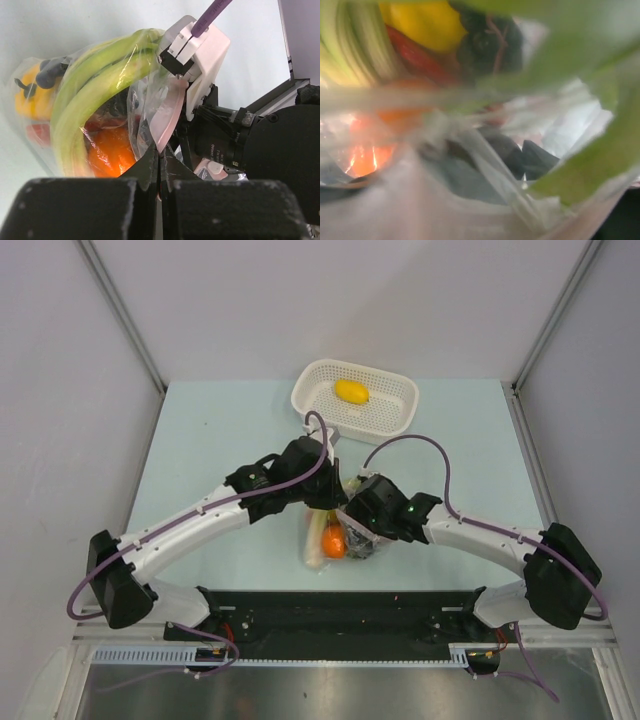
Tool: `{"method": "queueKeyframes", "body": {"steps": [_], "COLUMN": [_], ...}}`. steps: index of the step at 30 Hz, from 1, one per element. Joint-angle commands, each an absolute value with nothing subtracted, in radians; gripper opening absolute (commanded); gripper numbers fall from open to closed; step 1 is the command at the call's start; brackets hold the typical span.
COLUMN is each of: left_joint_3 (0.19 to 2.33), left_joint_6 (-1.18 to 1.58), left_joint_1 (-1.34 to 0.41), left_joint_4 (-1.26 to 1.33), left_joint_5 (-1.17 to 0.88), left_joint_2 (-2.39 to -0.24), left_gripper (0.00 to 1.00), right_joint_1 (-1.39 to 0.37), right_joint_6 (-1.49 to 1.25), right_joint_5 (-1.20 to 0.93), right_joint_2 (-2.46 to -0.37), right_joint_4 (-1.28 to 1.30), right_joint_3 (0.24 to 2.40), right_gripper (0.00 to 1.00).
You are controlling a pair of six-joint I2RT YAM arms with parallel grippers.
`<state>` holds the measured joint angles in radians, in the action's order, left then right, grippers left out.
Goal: Open the zip-top bag and remove the fake food
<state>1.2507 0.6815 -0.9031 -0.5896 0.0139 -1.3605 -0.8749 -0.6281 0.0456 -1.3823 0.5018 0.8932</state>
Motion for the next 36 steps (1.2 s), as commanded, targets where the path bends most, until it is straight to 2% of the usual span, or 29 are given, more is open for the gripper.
{"method": "queueKeyframes", "body": {"steps": [1,4,5,8,11,18,23,26,27,33,36], "left_joint_3": [1.259,1.262,1.262,1.259,1.258,1.25,1.255,1.252,1.249,1.232,1.236], "left_joint_6": [0.689,0.686,0.686,0.684,0.684,0.675,0.663,0.654,0.652,0.626,0.614], "left_joint_1": [-0.902,-0.902,-0.902,-0.9,-0.9,-0.9,-0.9,-0.9,-0.9,-0.9,-0.9], "left_joint_4": [-0.56,-0.574,-0.584,-0.603,-0.617,-0.635,-0.638,-0.646,-0.647,-0.647,-0.655], "left_joint_5": [0.031,0.057,0.066,0.104,0.145,0.179,0.176,0.166,0.163,0.158,0.155], "left_joint_2": [-1.336,-1.322,-1.318,-1.302,-1.286,-1.273,-1.262,-1.256,-1.253,-1.229,-1.221], "left_gripper": [0.0,0.0,0.0,0.0,0.0,0.0,0.0,0.0,0.0,0.0,0.0], "right_joint_1": [-0.862,-0.882,-0.891,-0.933,-0.957,-0.971,-0.924,-0.836,-0.752,-0.47,-0.416], "right_joint_6": [-0.632,-0.615,-0.598,-0.589,-0.578,-0.51,-0.451,-0.419,-0.411,-0.379,-0.348], "right_joint_5": [0.064,0.089,0.113,0.161,0.192,0.313,0.477,0.526,0.516,0.387,0.328], "right_joint_2": [-1.347,-1.272,-1.252,-1.166,-1.082,-0.925,-0.916,-1.005,-1.062,-1.326,-1.501], "right_joint_4": [0.5,0.56,0.604,0.664,0.675,0.58,0.465,0.43,0.385,0.171,0.111], "right_joint_3": [0.877,0.932,0.957,1.021,1.052,1.065,1.143,1.23,1.245,1.348,1.423], "right_gripper": [0.6,0.39,0.27,0.08,0.01,0.0,0.0,0.0,0.0,0.0,0.0]}}
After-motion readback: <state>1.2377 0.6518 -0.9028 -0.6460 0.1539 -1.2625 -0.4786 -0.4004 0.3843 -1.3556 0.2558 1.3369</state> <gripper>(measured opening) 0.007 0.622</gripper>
